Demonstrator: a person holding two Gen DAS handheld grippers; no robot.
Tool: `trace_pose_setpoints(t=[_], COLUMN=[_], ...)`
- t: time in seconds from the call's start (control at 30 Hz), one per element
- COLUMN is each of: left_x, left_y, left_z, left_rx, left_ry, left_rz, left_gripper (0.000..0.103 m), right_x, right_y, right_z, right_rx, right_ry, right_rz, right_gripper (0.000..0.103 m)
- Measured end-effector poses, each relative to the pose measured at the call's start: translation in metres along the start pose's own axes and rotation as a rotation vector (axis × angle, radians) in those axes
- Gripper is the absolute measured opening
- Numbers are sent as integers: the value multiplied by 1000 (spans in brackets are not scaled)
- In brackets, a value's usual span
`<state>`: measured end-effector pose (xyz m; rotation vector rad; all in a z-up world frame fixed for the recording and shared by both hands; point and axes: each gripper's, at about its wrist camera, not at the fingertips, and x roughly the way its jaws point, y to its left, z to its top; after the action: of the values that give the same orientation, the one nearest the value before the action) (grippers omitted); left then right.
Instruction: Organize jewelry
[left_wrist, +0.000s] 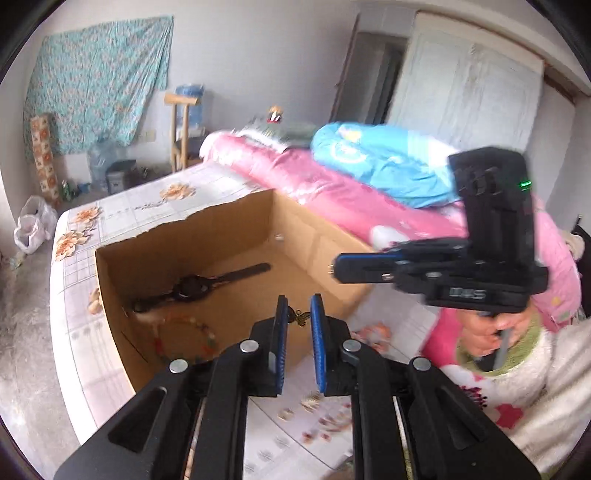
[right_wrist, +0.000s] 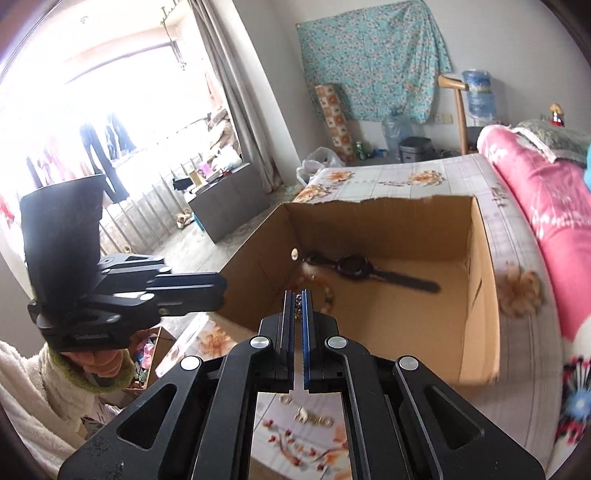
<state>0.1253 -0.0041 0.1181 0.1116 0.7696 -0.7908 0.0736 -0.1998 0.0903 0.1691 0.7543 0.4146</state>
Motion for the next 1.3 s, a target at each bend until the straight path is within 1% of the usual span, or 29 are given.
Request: trace_pose_setpoints(t=[0.03,0.1,0.17,0.27,0.33,0.43,0.5,0.57,0.6,0.77,0.9,0.97,1.03,1.13,1.17,1.27,1.3], left_x=[15,43,76,110,133,153,162,167,170,175,173,168,152,122,110,67,47], left_y=[12,39,65,84,100,108,108,110,111,110,109,109,105,96,92,73,65], left_z=[10,26,37,42,42,44,46,44,44,44,47,50,54,59,59,53,47], left_rx=[-20,-93,-175,-240,-305,-331,-352,-374,-391,-416,-423,-417,-399,-366,-351,-291,-272], left_ry=[55,152,265,357,426,485,511,531,538,536,518,492,448,371,341,236,189], left_rz=[3,-32,-54,-48,-47,-31,-29,-15,-20,-22,-23,-13,-9,-3,0,6,6], left_gripper=[12,12,12,12,12,12,12,12,12,20,21,21,21,21,21,21,21], right_x=[10,28,52,92,110,126,131,135,136,135,128,119,107,86,73,48,38], right_y=[-7,-17,-31,-56,-70,-83,-87,-90,-91,-99,-104,-102,-100,-92,-87,-73,-68], right_z=[12,26,38,48,47,45,47,48,48,48,50,52,53,53,52,48,45], right_rx=[9,36,74,160,210,254,264,267,268,287,283,279,274,254,244,215,202], right_ry=[37,102,193,326,389,438,451,460,458,450,422,398,366,298,263,189,163], right_rz=[13,13,28,17,2,-25,-46,-63,-73,-86,-101,-106,-104,-86,-82,-69,-64], right_gripper=[2,2,2,2,2,2,6,6,7,9,12,14,21,23,24,24,25])
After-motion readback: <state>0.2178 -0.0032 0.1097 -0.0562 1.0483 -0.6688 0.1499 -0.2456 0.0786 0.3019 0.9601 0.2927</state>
